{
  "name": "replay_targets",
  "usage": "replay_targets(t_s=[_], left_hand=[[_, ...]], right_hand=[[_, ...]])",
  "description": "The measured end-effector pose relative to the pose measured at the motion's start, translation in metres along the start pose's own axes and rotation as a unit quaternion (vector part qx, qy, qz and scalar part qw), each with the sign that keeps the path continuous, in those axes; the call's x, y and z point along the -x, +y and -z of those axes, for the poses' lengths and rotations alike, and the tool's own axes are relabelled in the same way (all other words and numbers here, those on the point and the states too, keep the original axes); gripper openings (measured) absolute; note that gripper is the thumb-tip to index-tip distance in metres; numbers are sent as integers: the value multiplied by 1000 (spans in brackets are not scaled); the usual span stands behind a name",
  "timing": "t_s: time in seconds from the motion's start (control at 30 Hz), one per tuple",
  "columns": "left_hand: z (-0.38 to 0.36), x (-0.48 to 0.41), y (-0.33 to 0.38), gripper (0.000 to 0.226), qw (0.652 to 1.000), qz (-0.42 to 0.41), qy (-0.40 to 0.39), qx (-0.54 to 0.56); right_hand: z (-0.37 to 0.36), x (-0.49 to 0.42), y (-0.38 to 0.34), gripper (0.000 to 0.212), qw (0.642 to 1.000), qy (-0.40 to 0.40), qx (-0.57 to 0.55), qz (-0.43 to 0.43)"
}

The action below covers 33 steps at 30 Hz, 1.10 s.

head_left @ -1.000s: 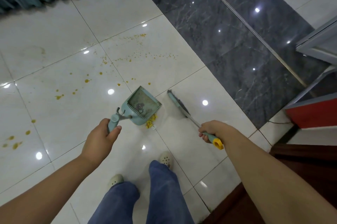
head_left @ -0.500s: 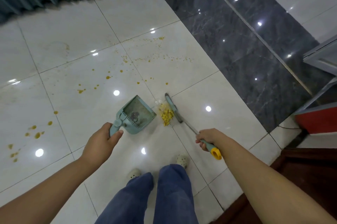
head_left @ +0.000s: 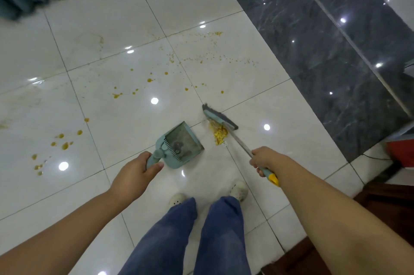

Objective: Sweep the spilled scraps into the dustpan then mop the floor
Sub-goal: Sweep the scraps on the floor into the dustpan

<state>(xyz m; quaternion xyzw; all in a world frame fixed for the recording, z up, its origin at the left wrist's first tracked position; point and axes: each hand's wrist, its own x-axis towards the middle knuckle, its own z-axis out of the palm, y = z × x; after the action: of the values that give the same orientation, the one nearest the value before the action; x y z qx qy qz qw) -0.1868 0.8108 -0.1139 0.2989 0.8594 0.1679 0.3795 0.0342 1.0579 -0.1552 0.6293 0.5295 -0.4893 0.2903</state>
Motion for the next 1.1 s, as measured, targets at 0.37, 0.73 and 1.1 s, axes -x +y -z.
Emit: replay_targets(t_s=[0.37,0.73,1.1], left_hand=[[2,-14,15,26,997,-51,-44,-41],[6,-36,20,27,995,-72,-57,-43],[9,-45,15,23,993,-73,-62,-69]], right_hand=[[18,36,55,53,998,28,-62,-18],[-9,8,54,6,964,-11,-253,-79],[-64,33,26,21,976,-86,-191,-54]])
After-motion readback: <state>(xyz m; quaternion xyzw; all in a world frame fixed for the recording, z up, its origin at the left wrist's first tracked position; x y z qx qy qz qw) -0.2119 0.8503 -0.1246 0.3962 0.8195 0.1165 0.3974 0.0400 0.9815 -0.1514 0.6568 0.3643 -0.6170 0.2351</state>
